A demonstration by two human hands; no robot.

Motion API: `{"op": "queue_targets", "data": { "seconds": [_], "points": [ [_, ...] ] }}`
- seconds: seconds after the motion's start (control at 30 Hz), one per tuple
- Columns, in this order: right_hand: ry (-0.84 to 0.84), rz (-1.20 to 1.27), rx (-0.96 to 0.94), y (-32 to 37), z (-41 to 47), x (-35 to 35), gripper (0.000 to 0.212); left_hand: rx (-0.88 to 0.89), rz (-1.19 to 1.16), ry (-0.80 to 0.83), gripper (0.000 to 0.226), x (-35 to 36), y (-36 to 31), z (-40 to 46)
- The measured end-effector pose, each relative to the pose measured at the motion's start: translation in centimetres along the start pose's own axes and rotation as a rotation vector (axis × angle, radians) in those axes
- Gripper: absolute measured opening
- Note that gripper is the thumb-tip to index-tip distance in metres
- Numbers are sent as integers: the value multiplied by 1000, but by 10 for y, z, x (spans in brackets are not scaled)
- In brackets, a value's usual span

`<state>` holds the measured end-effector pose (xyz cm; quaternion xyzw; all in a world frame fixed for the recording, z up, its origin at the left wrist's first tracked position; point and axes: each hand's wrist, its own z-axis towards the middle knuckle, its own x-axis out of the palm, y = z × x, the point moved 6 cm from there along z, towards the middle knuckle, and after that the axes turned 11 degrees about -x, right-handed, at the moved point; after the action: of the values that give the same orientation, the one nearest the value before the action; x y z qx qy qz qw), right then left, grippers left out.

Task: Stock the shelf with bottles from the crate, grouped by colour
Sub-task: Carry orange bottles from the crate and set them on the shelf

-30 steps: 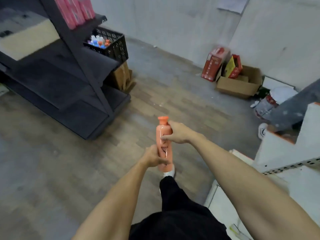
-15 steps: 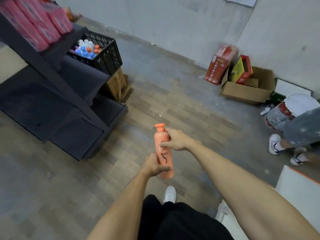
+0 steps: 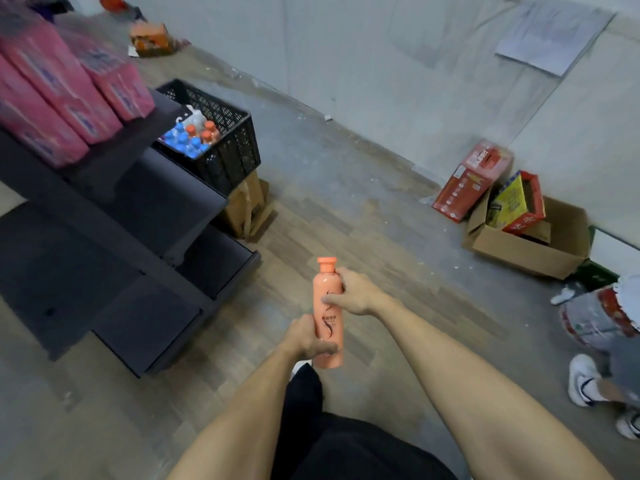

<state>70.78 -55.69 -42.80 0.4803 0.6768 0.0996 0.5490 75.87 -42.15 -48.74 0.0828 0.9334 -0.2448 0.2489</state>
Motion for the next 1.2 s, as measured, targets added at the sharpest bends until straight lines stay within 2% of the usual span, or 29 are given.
{"op": "queue_targets", "data": {
  "seconds": [0.17, 0.37, 0.57, 0.8, 0.97, 1.2],
  "points": [
    [-53, 13, 26, 5, 80, -48, 47, 32, 44, 0, 43, -74, -46, 57],
    [-50, 32, 32, -4, 152, -100, 42, 45, 69, 20, 41, -122, -98, 110],
    [19, 42, 42, -37, 230, -148, 47, -40, 70, 41, 55, -155, -149, 175],
    [10, 64, 30, -79, 330, -268, 52, -95, 34, 12, 60, -210, -266, 265],
    [42, 21, 3, -97, 382, -353, 55, -64, 12, -19, 54, -236, -346, 312],
    [72, -6, 23, -118, 442, -416, 55, -83, -37, -8, 55, -266, -407, 364]
  ]
}}
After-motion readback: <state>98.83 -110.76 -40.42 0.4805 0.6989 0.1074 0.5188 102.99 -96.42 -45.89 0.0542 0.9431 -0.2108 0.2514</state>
